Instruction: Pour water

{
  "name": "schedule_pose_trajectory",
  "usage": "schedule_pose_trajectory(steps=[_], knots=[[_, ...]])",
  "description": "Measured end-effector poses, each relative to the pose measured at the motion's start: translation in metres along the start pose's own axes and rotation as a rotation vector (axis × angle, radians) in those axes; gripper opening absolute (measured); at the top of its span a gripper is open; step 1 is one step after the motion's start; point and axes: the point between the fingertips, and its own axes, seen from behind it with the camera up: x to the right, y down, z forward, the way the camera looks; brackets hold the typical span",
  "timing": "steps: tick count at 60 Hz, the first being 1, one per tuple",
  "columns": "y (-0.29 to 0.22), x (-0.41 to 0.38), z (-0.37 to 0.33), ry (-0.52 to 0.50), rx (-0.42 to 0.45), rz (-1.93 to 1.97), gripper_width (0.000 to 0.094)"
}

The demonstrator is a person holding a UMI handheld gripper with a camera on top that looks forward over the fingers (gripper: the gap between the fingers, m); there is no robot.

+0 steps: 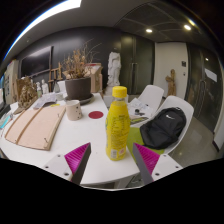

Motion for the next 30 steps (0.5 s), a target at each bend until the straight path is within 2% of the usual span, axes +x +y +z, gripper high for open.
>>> schedule_pose_trajectory(steps=[9,14,18,20,23,30], knots=[[-0.011,0.01,0.051,-0.016,0.044,-0.002,0.0852],[-0.01,0.008,0.072,-0.038,0.068,0.011,0.0807],[-0.009,0.008,0.082,-0.037,0.081,-0.002,0.0711],[-0.009,0.008,0.086,-0.041,0.092,-0.009,0.0633],[-0.013,0.011,0.089,-0.028,0.114,-0.008,0.0468],[-0.014,0.011,0.091,-0.027,0.116,-0.014,0.0398]])
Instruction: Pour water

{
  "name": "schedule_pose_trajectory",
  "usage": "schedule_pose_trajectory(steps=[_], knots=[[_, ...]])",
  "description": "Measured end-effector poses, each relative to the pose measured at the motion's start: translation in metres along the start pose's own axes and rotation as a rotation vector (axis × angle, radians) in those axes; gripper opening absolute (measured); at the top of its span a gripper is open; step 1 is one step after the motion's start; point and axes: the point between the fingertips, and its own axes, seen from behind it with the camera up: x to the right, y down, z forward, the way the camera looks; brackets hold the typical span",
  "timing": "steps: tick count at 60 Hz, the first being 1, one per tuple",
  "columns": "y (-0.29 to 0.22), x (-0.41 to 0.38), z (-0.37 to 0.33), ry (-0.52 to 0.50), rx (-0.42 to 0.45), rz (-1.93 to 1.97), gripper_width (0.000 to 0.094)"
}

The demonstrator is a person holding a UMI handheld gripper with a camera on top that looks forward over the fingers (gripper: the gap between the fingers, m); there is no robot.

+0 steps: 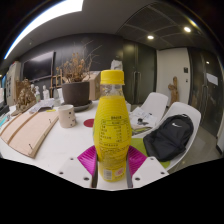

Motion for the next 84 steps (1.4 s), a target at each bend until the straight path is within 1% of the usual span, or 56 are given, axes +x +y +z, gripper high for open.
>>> schedule_pose_trajectory(steps=[2,3,4,7,9,17,26,41,49,56,63,67,76,84], knots=[[0.0,0.0,0.0,0.005,-0.005,-0.004,0.0357],[0.001,0.0,-0.001,0.007,-0.007,-0.008,0.0354],[0.0,0.0,0.0,0.009,-0.01,-0.014,0.0322],[-0.003,0.0,0.001,0.02,-0.015,-0.037,0.0309],[-0.007,-0.003,0.001,0.023,-0.017,-0.057,0.0279],[-0.027,-0.005,0.003,0.053,-0.02,-0.112,0.0278],[-0.073,-0.005,0.016,0.117,0.002,-0.251,0.0278],[-0.17,-0.027,0.077,0.218,0.045,-0.687,0.0279],[-0.207,-0.051,0.117,0.27,0.063,-0.982,0.0278],[-0.22,-0.073,0.152,0.293,0.081,-1.257,0.0278],[-0.221,-0.092,0.18,0.312,0.102,-1.574,0.0276],[-0.22,-0.093,0.193,0.343,0.107,-1.731,0.0277],[-0.214,-0.099,0.21,0.366,0.09,-1.91,0.0277],[-0.211,-0.107,0.215,0.359,0.088,-1.934,0.0276]])
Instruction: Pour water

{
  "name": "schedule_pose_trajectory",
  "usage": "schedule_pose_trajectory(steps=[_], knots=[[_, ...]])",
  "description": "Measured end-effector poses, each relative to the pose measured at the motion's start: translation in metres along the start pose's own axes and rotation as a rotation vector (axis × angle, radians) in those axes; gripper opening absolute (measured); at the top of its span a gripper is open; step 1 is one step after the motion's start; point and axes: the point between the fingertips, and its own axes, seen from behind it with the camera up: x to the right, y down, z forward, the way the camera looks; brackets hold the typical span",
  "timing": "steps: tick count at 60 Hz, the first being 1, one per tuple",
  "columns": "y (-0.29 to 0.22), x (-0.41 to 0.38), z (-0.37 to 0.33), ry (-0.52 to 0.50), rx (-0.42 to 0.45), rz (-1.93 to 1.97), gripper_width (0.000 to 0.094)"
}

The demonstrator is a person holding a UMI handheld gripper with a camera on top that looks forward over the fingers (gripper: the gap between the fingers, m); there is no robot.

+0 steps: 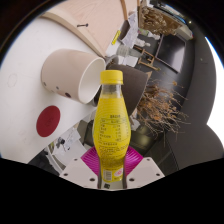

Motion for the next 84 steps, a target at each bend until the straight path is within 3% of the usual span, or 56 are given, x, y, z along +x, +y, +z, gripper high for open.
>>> schedule_pose_trajectory(steps=[13,30,39,45,60,75,84], knots=[[0.003,0.014,-0.006,-0.03,-0.034,0.217,0.0277],[0.01,0.034,-0.022,-0.144,-0.095,1.009,0.0282],[-0.003,0.016,-0.024,-0.268,-0.07,1.435,0.0283],[-0.021,-0.001,-0.021,-0.339,0.011,1.624,0.0283],[-0.054,-0.062,-0.008,-0.428,0.041,1.789,0.0283],[-0.053,-0.106,-0.004,-0.455,0.003,1.896,0.031],[-0.051,-0.104,-0.002,-0.422,0.033,1.931,0.0351]])
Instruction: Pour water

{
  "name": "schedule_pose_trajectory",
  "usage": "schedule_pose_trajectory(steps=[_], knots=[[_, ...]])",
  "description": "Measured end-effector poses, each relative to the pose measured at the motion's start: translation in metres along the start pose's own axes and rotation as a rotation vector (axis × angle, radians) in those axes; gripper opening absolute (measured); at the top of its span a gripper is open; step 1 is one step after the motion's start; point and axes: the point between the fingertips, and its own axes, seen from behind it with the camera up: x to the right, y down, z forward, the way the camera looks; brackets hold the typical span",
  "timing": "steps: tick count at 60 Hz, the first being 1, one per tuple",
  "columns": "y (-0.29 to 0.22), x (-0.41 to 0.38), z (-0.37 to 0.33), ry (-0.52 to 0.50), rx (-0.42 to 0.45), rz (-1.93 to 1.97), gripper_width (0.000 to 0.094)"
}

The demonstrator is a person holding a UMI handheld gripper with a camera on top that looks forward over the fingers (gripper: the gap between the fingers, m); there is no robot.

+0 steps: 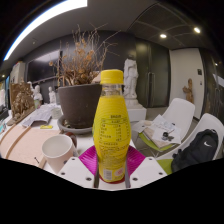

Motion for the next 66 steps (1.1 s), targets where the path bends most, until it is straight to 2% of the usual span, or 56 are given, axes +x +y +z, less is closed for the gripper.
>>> schedule_pose_trajectory(steps=[6,12,14,17,18,20,29,40,55,66], knots=[[-0.001,0.001,0.0,0.003,0.008,-0.001,0.0396],[0.003,0.002,-0.001,0.006,-0.019,0.027,0.0502],[0.007,0.002,-0.001,0.013,-0.042,0.05,0.0607],[0.012,0.002,-0.005,0.015,-0.077,0.077,0.084],[0.013,0.003,-0.007,0.02,-0.087,0.082,0.0874],[0.015,0.003,-0.012,0.028,-0.105,0.084,0.0852],[-0.004,0.001,-0.062,0.098,-0.141,0.072,0.086],[-0.028,-0.038,-0.163,0.185,-0.247,0.105,0.0861],[-0.073,-0.142,-0.287,0.172,-0.282,0.031,0.0863],[-0.095,-0.223,-0.336,0.104,-0.262,0.025,0.0864]])
